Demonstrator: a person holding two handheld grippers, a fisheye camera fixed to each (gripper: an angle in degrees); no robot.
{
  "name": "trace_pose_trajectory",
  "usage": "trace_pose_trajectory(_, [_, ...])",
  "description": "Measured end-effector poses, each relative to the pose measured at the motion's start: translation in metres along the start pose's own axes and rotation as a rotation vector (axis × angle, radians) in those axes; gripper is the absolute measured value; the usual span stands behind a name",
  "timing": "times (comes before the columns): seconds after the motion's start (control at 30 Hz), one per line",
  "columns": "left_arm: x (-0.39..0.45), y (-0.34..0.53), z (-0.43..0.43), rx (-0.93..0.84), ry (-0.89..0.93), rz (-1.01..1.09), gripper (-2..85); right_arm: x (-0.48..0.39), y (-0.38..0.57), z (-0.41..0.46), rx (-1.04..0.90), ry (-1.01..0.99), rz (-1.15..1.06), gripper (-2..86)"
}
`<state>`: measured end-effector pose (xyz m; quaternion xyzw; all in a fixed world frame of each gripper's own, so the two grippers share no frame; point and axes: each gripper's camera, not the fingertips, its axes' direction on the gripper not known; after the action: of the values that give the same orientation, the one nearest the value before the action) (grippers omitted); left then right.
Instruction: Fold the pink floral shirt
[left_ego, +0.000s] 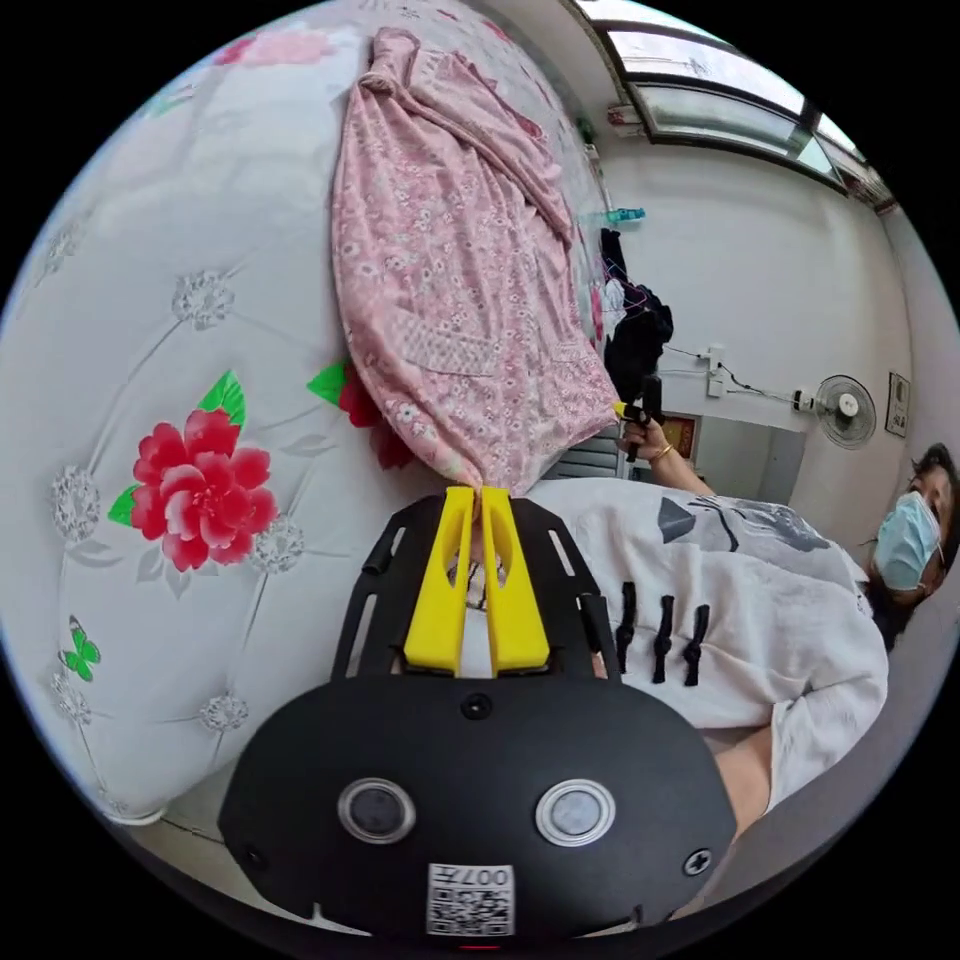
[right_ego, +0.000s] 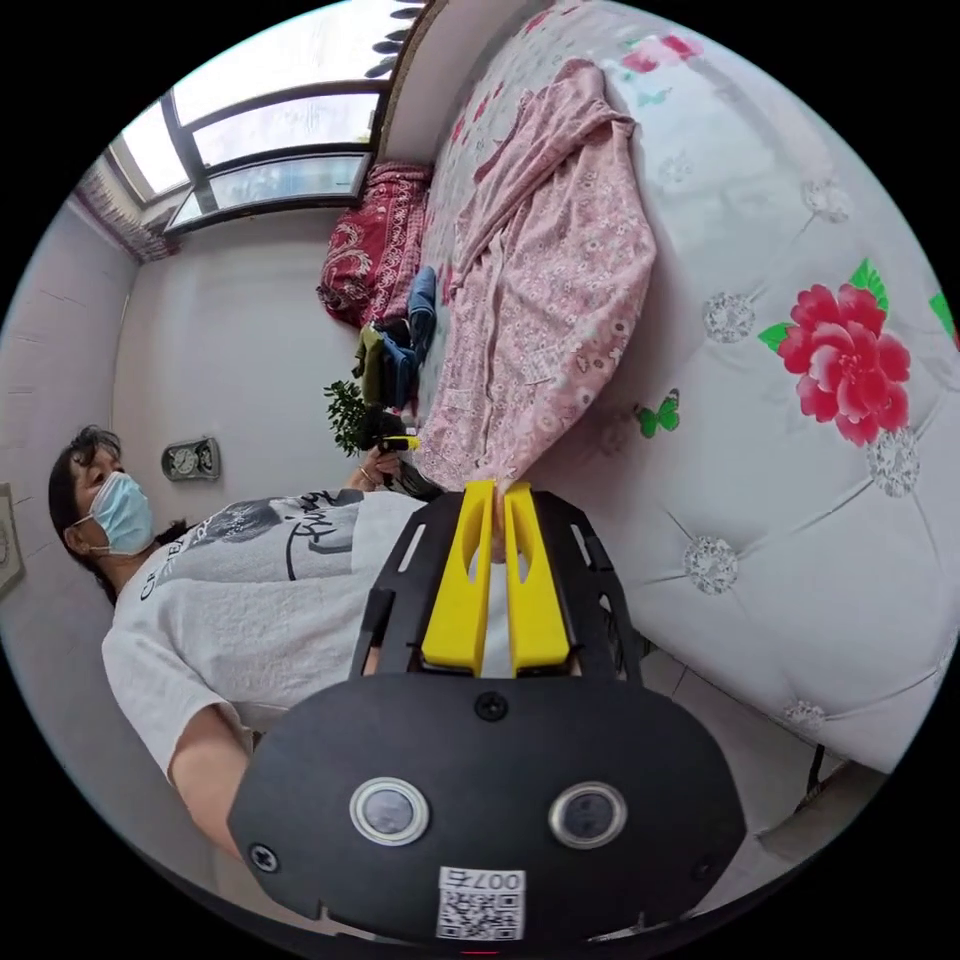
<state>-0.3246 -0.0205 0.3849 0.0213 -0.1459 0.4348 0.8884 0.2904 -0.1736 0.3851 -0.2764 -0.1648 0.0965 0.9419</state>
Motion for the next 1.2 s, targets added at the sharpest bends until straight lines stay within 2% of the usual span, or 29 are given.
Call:
trace_pose_trajectory(0.17, [0.036, -0.037, -0.074, 0.077, 0.036, 0.048, -1.0, -0.028, -0.031, -0.031, 0.034, -0.043, -0.053, -0.2])
trace_pose_trajectory(0.37, [0.038, -0.140, -0.158, 0.206, 0.127, 0.018, -1.0, -0.052, -0.124, -0.082, 0.171, -0.112, -0.041, -0.2])
trace_pose_trajectory(0.57, [-0.015, -0.274, -0.211, 0.302, 0.177, -0.132, -1.0, -0.044, -0.259, -0.113, 0.257, -0.053, 0.003, -0.2])
trace_pose_trajectory(0.73, [-0.072, -0.369, -0.212, 0.300, 0.121, -0.234, -0.8, 0.022, -0.364, -0.099, 0.247, 0.002, 0.121, -0.1])
trace_pose_trajectory(0.87, [-0.094, -0.394, -0.206, 0.276, 0.124, -0.254, 0.3, 0.057, -0.394, -0.083, 0.214, 0.019, 0.159, 0.3])
trace_pose_trajectory(1.0, [-0.105, -0.403, -0.202, 0.226, 0.152, -0.268, 5.9, 0.069, -0.398, -0.073, 0.191, -0.059, 0.088, 2.0])
trace_pose_trajectory(1.2, [-0.101, -0.405, -0.226, 0.284, 0.147, -0.316, 8.3, 0.059, -0.387, -0.085, 0.241, -0.040, 0.049, 4.6])
